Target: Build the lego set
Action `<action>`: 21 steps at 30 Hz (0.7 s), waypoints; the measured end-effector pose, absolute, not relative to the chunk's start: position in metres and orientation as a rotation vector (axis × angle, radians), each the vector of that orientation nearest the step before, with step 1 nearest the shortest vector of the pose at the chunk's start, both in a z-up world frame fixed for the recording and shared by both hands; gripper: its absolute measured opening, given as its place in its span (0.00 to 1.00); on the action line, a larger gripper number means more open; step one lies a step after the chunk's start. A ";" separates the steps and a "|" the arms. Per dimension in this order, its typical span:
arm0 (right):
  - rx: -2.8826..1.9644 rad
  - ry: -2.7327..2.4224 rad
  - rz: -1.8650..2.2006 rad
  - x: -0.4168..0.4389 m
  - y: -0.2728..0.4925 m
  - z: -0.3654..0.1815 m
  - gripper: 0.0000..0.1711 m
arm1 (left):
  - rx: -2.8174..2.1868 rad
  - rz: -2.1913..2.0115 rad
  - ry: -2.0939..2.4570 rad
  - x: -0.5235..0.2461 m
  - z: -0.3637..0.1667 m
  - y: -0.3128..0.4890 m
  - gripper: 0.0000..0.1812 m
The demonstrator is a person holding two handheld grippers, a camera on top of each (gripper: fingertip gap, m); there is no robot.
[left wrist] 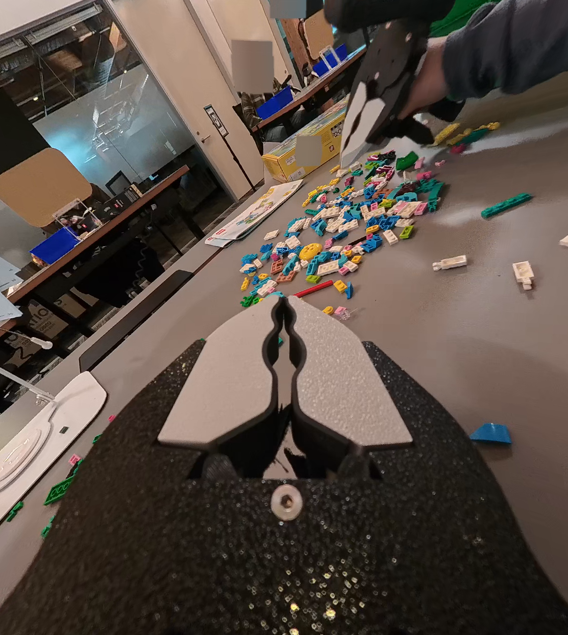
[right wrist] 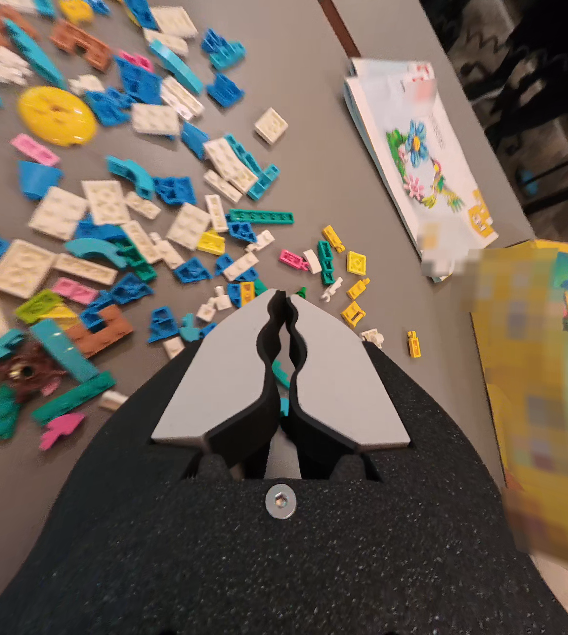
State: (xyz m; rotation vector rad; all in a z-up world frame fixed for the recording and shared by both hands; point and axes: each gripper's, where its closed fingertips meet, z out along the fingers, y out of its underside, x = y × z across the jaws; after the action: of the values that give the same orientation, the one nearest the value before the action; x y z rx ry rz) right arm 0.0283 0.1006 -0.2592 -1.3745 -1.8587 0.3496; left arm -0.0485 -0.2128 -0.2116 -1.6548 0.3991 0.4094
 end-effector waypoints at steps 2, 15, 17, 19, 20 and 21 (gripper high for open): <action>-1.363 -1.831 0.343 0.034 0.093 -0.252 0.00 | -1.658 0.407 0.401 -0.048 -0.212 -0.213 0.00; -1.771 -1.710 0.369 0.009 0.148 -0.283 0.08 | -1.666 0.414 0.418 -0.047 -0.214 -0.211 0.00; -1.809 -1.733 0.359 0.008 0.150 -0.291 0.08 | -1.666 0.414 0.416 -0.047 -0.214 -0.211 0.00; -1.819 -1.731 0.381 0.005 0.151 -0.292 0.08 | -1.666 0.412 0.417 -0.047 -0.214 -0.211 0.00; -1.830 -1.734 0.374 0.005 0.152 -0.294 0.03 | -1.666 0.411 0.417 -0.047 -0.214 -0.211 0.00; -1.822 -1.743 0.362 0.005 0.152 -0.293 0.02 | -1.666 0.412 0.418 -0.046 -0.214 -0.211 0.00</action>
State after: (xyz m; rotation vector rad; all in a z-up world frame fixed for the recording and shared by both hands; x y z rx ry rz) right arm 0.0047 0.1519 -0.2935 -1.8222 -1.7427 0.3624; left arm -0.0465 -0.2113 -0.2141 -1.6663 0.4179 0.4117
